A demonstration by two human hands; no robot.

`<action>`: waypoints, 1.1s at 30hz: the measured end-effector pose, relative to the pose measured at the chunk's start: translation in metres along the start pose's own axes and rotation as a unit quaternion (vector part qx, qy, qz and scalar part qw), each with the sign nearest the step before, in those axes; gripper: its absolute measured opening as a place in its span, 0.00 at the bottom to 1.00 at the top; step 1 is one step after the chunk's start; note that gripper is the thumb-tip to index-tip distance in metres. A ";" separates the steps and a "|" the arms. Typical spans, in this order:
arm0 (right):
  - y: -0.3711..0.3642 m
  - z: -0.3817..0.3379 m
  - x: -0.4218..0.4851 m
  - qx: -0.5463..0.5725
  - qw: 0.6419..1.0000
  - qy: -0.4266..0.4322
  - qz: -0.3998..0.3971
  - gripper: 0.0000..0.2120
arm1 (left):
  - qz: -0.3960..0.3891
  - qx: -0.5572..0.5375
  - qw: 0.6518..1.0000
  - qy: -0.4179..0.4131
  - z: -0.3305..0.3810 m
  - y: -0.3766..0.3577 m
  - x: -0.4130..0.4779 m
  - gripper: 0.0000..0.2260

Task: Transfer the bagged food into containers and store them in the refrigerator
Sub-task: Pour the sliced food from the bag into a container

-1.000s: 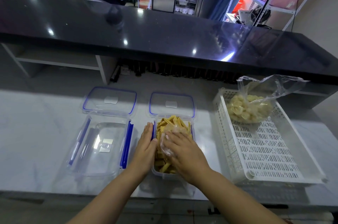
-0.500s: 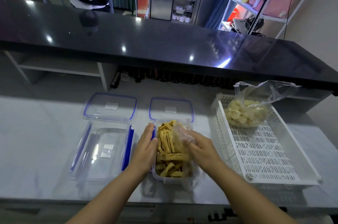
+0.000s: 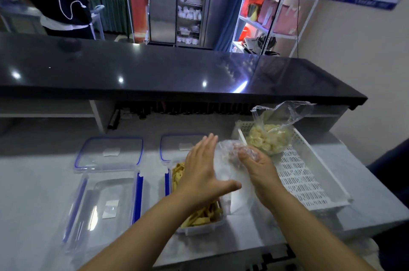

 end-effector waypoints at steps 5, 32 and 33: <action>0.033 -0.002 -0.001 0.019 1.000 -0.001 0.004 0.12 | -0.056 0.023 0.998 0.013 0.015 -0.041 0.026 0.49; 0.257 0.022 0.114 -0.639 0.714 0.279 -0.059 0.09 | -0.092 0.133 0.987 -0.001 0.074 -0.204 0.099 0.19; 0.255 0.025 0.115 -0.659 0.698 0.271 -0.068 0.10 | -0.114 0.116 0.986 -0.021 0.082 -0.211 0.096 0.21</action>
Point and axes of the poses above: each hand's wrist, its own x-axis towards the middle knuckle, its own y-axis out of the back of the hand, z = x × y, the point moved 6 cm from there along x, towards the middle knuckle, and after that the axes turned 5 degrees about z, right-handed, at the moved point
